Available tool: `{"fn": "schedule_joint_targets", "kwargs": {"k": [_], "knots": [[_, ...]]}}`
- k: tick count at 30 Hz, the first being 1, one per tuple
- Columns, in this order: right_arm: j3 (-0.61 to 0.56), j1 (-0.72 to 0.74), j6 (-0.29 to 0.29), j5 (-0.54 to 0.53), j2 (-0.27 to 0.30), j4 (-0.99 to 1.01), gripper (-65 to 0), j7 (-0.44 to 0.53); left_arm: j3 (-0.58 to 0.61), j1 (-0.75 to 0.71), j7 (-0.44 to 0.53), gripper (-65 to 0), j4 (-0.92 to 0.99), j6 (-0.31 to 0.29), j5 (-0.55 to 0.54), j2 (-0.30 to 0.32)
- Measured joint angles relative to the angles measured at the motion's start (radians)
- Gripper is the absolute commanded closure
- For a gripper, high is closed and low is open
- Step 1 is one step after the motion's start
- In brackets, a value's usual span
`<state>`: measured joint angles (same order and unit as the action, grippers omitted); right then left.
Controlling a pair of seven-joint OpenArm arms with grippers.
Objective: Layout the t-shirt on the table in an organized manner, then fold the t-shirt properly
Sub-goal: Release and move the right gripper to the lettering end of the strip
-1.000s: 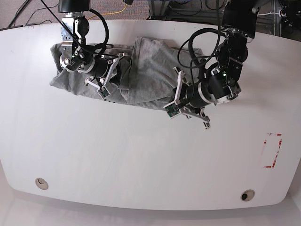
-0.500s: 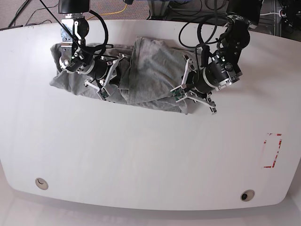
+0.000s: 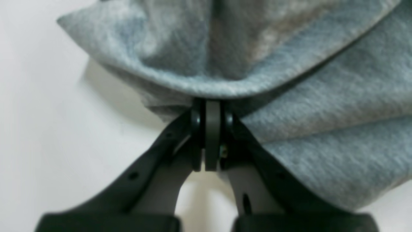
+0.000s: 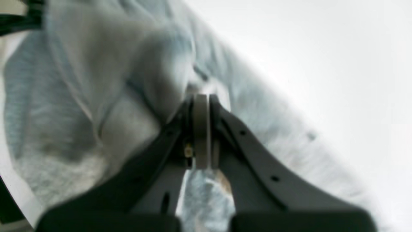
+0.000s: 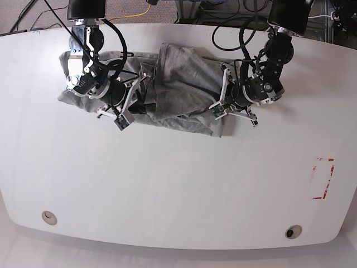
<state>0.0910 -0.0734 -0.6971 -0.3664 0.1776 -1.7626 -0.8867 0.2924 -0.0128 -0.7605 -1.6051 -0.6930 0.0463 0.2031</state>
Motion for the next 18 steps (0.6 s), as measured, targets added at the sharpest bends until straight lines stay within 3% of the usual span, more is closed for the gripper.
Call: {"fn": "schedule_joint_targets", "kwargs": {"k": [7,9,16,17,18], "knots": [[0.111,0.028,-0.004,-0.016,-0.006,-0.153,-3.8,-0.079,0.0,0.003,0.02,0.0,0.016,0.004,-0.006,-0.003],[0.172,0.033,-0.003,-0.015,-0.009,-0.175,-11.4,-0.115,0.0,0.003,0.021,0.0,0.016,0.004,-0.006,-0.003],[0.464,0.084,-0.003,-0.004,-0.04,-0.179,-60.2,-0.258,-0.002,0.002,0.023,0.0,0.016,0.004,-0.006,-0.002],[0.517,0.089,-0.002,-0.004,-0.038,-0.18,-65.0,-0.277,-0.002,0.002,0.026,0.0,0.016,0.004,-0.007,-0.002],[0.553,0.095,-0.001,-0.003,-0.039,-0.18,-65.0,-0.288,-0.002,0.002,0.026,0.0,0.016,0.004,-0.01,0.0]]}}
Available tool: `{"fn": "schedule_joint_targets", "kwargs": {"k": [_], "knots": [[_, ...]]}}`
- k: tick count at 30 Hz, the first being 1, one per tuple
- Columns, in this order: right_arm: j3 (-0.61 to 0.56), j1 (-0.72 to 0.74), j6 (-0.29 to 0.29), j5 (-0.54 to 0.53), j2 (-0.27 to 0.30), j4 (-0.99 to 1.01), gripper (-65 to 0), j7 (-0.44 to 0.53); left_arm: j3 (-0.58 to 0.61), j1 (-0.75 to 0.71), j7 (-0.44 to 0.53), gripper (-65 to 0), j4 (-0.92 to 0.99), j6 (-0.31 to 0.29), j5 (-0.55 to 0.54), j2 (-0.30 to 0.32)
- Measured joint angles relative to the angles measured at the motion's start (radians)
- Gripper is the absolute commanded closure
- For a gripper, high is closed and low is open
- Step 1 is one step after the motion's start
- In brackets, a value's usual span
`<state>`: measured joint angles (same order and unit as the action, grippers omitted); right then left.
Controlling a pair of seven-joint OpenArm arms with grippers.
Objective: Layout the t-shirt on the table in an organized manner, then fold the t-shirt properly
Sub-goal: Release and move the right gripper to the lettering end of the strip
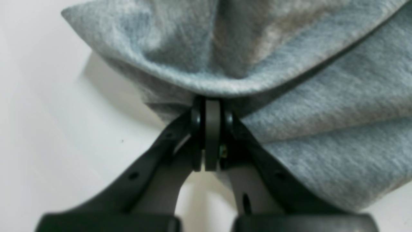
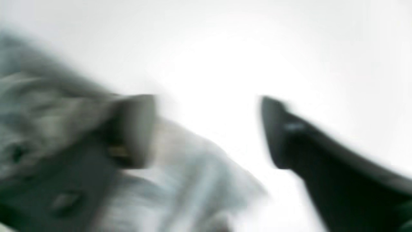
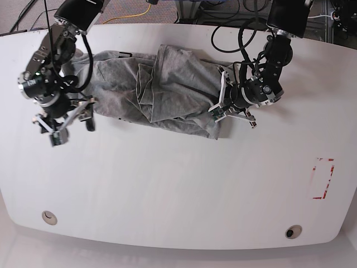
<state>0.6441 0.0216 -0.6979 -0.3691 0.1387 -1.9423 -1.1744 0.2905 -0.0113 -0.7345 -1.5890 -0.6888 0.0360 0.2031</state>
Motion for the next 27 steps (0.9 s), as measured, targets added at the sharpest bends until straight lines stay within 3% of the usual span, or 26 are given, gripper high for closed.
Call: {"fn": "schedule_joint_targets", "kwargs": {"k": [3,7,10,14,17,22,27], "knots": [[0.117,0.013,0.0,-0.005,0.001,0.007,-65.0,-0.031,-0.001,0.0,-0.002,0.0,0.001,0.0,0.002,0.0],[0.273,0.048,0.001,-0.089,0.015,0.076,-65.0,-0.115,-0.019,0.0,0.0,0.0,0.004,-0.001,-0.008,-0.003],[0.351,0.063,-0.002,-0.169,0.055,0.164,-65.0,-0.177,-0.037,-0.005,0.008,0.0,0.006,-0.002,-0.015,-0.008],[0.434,0.064,0.001,-0.291,0.127,0.344,-65.0,-0.192,-0.039,-0.005,0.001,0.0,0.006,-0.005,-0.014,-0.008],[0.454,0.046,0.001,-0.367,0.17,0.472,-65.0,-0.201,-0.039,-0.005,0.0,0.0,0.005,-0.005,-0.011,-0.01],[0.453,-0.002,0.002,-0.478,0.191,0.583,-65.0,-0.203,-0.039,-0.005,0.003,0.0,0.006,-0.005,-0.014,-0.009],[0.452,-0.041,0.002,-0.485,0.191,0.594,-65.0,-0.203,-0.039,-0.005,0.002,0.0,0.006,-0.005,-0.014,-0.008]]}}
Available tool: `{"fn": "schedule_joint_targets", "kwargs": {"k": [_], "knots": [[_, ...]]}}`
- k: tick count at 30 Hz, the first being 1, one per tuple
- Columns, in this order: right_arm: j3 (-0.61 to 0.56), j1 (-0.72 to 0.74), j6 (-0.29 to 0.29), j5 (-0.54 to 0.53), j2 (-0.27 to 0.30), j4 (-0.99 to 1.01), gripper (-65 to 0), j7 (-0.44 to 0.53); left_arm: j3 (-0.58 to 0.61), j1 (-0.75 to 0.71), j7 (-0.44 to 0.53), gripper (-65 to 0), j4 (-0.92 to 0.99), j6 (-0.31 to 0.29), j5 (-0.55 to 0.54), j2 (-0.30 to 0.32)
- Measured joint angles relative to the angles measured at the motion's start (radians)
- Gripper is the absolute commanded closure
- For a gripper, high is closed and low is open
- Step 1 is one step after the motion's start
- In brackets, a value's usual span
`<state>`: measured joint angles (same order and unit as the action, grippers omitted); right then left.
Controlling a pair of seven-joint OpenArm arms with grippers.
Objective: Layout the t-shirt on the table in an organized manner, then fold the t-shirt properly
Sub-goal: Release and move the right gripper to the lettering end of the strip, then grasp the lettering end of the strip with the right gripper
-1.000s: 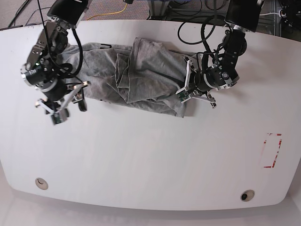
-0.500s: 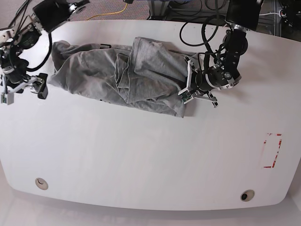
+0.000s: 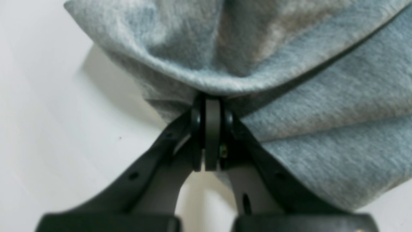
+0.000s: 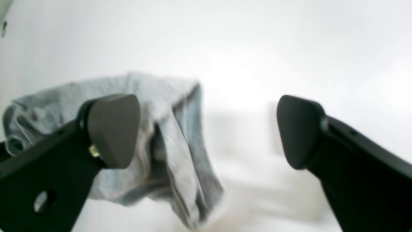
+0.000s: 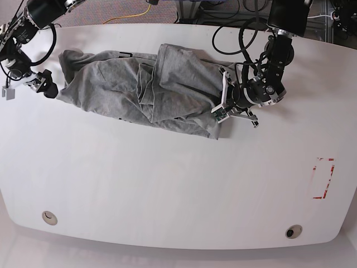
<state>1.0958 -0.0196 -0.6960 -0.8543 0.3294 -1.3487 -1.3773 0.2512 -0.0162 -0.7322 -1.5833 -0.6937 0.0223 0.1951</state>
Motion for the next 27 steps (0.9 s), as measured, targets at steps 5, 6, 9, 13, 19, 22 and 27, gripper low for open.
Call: {"fn": "schedule_joint_targets", "kwargs": {"k": [5,6,9,13,19,22,27], "knots": [[-0.029,-0.021,0.0,-0.008,-0.017,-0.001,-65.0,0.008,-0.001,0.0,0.0,0.0,0.0,0.0,0.0,0.0],[-0.034,-0.024,0.0,-0.012,-0.027,0.0,-65.0,0.007,-0.001,0.0,0.0,0.0,0.0,0.0,0.0,0.0],[-0.038,-0.034,0.0,-0.011,-0.053,0.001,-65.0,0.005,-0.001,0.0,0.0,0.0,0.0,0.0,0.0,0.0],[-0.037,-0.054,-0.004,-0.032,-0.082,-0.001,-65.0,0.015,-0.001,0.0,0.001,0.0,0.0,0.0,-0.001,0.0],[-0.099,-0.056,-0.004,-0.04,-0.093,-0.01,-65.0,0.032,-0.001,0.0,0.0,0.0,0.0,0.0,0.0,0.0],[-0.128,-0.05,-0.004,-0.043,-0.106,-0.012,-65.0,0.035,-0.001,0.0,0.0,0.0,0.0,0.0,0.0,0.0],[-0.154,-0.048,-0.011,-0.068,-0.134,-0.014,-65.0,0.047,-0.001,0.0,0.0,0.0,0.0,0.0,0.0,0.0]]}}
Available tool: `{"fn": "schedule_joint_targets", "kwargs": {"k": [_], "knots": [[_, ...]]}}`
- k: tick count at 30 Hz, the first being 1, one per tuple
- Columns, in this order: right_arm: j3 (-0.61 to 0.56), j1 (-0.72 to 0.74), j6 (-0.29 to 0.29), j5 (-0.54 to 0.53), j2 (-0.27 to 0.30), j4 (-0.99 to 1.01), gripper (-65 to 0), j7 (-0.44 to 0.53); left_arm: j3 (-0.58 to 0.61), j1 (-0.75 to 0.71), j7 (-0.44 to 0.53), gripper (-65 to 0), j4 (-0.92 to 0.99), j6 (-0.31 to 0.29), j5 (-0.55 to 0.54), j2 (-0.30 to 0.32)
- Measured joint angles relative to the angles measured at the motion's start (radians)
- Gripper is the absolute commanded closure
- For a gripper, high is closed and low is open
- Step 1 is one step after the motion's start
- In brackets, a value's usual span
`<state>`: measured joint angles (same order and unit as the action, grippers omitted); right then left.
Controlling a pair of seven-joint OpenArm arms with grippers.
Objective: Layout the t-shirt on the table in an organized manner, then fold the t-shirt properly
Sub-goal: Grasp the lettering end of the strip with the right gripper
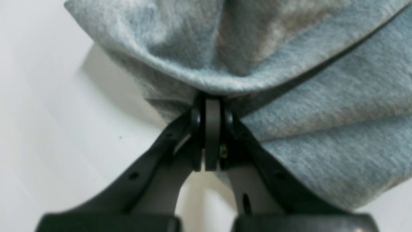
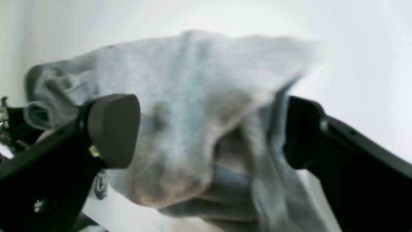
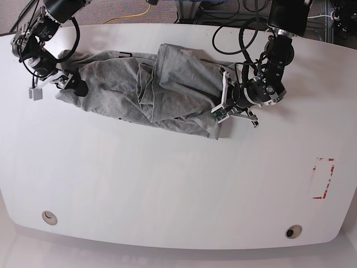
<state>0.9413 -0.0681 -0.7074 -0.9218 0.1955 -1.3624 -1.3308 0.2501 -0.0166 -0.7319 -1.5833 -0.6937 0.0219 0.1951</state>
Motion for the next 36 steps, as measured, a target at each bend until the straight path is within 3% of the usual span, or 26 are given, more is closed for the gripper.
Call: {"fn": "schedule_joint_targets", "kwargs": {"k": [10,12,17,25,26,36], "knots": [[-0.024,0.0,0.0,0.0,-0.014,-0.005,-65.0,0.008,-0.001,0.0,0.0,0.0,0.0,0.0,0.0,0.0],[-0.024,0.0,0.0,-0.002,-0.02,-0.005,-62.1,0.015,-0.001,0.0,0.0,0.0,0.0,0.0,0.0,0.0],[-0.026,0.0,0.0,0.0,-0.024,-0.004,-48.5,0.012,-0.001,0.0,0.0,0.0,0.0,0.0,0.0,0.001],[-0.03,-0.02,0.01,0.024,-0.029,0.003,-2.2,-0.017,-0.001,0.0,0.0,0.0,0.0,0.0,0.0,0.001],[-0.03,-0.023,0.008,0.034,-0.031,0.003,0.0,-0.018,-0.001,0.0,0.0,0.0,0.0,0.0,0.0,0.001],[-0.034,-0.034,0.01,0.053,-0.037,-0.122,0.0,-0.073,-0.001,0.0,0.0,0.0,0.0,0.0,0.0,0.002]]}}
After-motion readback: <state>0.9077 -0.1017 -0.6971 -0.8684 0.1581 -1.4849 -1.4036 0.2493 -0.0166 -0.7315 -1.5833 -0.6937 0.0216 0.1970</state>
